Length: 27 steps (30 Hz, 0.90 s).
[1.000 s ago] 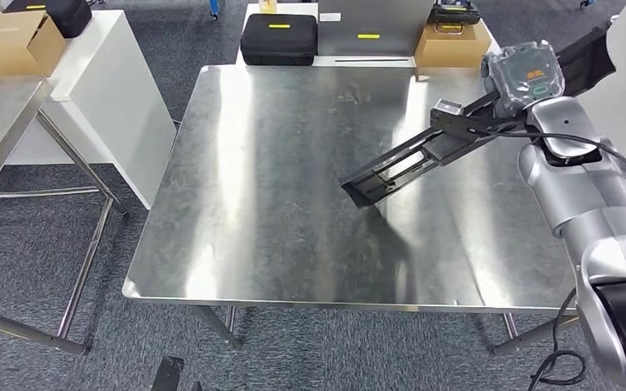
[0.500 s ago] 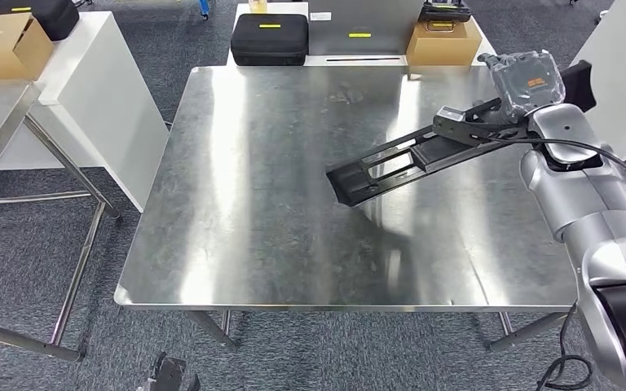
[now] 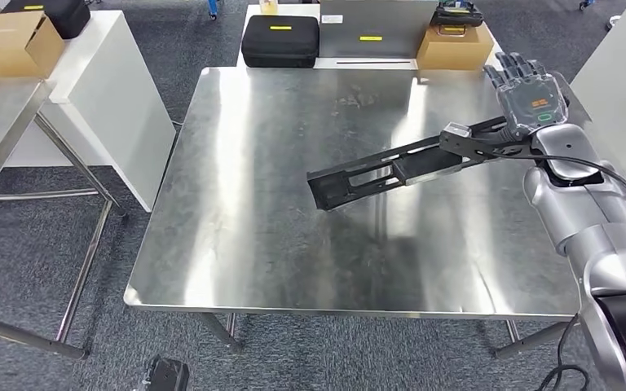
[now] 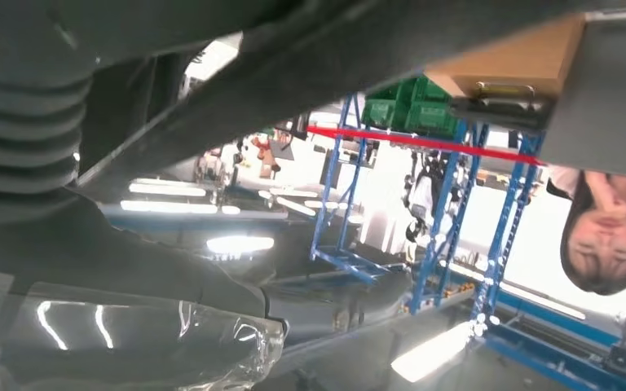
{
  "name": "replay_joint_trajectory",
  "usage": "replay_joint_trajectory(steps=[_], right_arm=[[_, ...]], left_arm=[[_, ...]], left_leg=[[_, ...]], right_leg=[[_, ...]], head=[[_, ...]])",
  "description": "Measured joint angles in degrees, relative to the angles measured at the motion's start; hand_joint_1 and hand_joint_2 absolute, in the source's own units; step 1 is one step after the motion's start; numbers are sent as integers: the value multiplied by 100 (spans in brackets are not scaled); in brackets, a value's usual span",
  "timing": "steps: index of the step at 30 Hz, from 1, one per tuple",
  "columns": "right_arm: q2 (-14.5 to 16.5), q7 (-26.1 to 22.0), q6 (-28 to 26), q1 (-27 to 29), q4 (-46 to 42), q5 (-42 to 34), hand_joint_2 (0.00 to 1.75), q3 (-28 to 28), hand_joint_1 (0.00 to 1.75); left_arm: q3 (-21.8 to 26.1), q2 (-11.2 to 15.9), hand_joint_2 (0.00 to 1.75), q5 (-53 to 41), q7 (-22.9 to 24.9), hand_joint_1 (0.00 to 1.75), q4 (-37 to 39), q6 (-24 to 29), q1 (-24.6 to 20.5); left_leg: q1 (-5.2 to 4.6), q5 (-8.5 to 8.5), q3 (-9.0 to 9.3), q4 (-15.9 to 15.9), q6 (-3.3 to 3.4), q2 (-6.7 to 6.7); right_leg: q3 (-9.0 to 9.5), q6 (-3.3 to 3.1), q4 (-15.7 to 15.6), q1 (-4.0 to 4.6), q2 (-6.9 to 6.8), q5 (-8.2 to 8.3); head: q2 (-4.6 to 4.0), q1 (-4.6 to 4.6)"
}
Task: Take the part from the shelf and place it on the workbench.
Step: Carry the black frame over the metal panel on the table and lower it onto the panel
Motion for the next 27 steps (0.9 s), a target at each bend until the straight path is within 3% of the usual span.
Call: replay_joint_trajectory(steps=[3, 5, 7, 8, 9, 10, 12, 14, 17, 21, 27], right_arm=[[-34, -1, -16, 74, 71, -54, 0, -36, 0], [-63, 2, -54, 135, 113, -93, 0, -78, 0], [-99, 2, -92, 218, 161, -126, 0, -120, 0], [-115, 1, -102, 258, 184, -135, 0, -133, 0], [-127, -6, -106, 292, 206, -139, 0, -140, 0], [-134, -14, -107, 315, 224, -140, 0, -144, 0], [-142, -25, -104, 328, 246, -136, 0, -153, 0], [-153, -11, -81, 327, 265, -131, 0, -171, 0], [-168, 16, -48, 341, 304, -127, 0, -197, 0], [-220, 107, 177, 302, 350, -139, 0, -254, 0], [-257, 201, 784, 406, 533, -308, 0, -416, 0]], left_arm=[[4, 6, 0, 1, -9, 0, 0, -51, 11], [7, 10, 0, 1, -15, 0, 0, -83, 17], [15, 10, 0, 5, -23, 0, 1, -116, 30], [24, 10, 0, 12, -28, 0, 1, -125, 38], [33, 10, 0, 25, -33, 0, 2, -132, 44], [43, 10, 0, 39, -39, 0, 2, -137, 47], [62, 16, 0, 66, -54, 0, 1, -139, 46], [91, 23, 0, 77, -74, 0, 1, -141, 46], [128, 18, 0, 85, -92, 0, 2, -147, 54], [146, 1, 0, 87, -109, 0, 2, -155, 49], [155, -28, 0, 77, -111, 0, 2, -172, 56]], left_leg=[[17, -105, -52, 123, -47, 0], [48, -419, -302, 661, -125, 10], [85, -741, -691, 1436, -181, 18], [95, -784, -814, 1657, -189, 19], [101, -711, -832, 1655, -184, 19], [103, -544, -731, 1419, -165, 19], [91, -155, -321, 586, -91, 19], [61, -12, -71, 94, -34, 20], [22, 7, -25, -9, -2, 20], [-8, 93, 76, -189, -70, -6], [-37, 114, 49, -188, -10, -25]], right_leg=[[5, -69, -2, -52, 5, 12], [17, -114, -6, -77, 5, 12], [17, -132, -5, -73, 4, 6], [18, -132, -4, -70, 4, 4], [19, -133, -4, -68, 7, 3], [22, -132, -4, -67, 14, 2], [28, -128, -5, -60, 32, 0], [23, -108, -8, -37, 40, -4], [47, -35, -69, -9, 37, 13], [178, -77, -280, 28, 3, 65], [203, -14, -356, 6, -10, 109]], head=[[0, -11], [0, -33], [0, -43], [0, -43], [0, -42], [0, -43], [0, -42], [0, -39], [0, -38], [0, -1], [0, 0]])
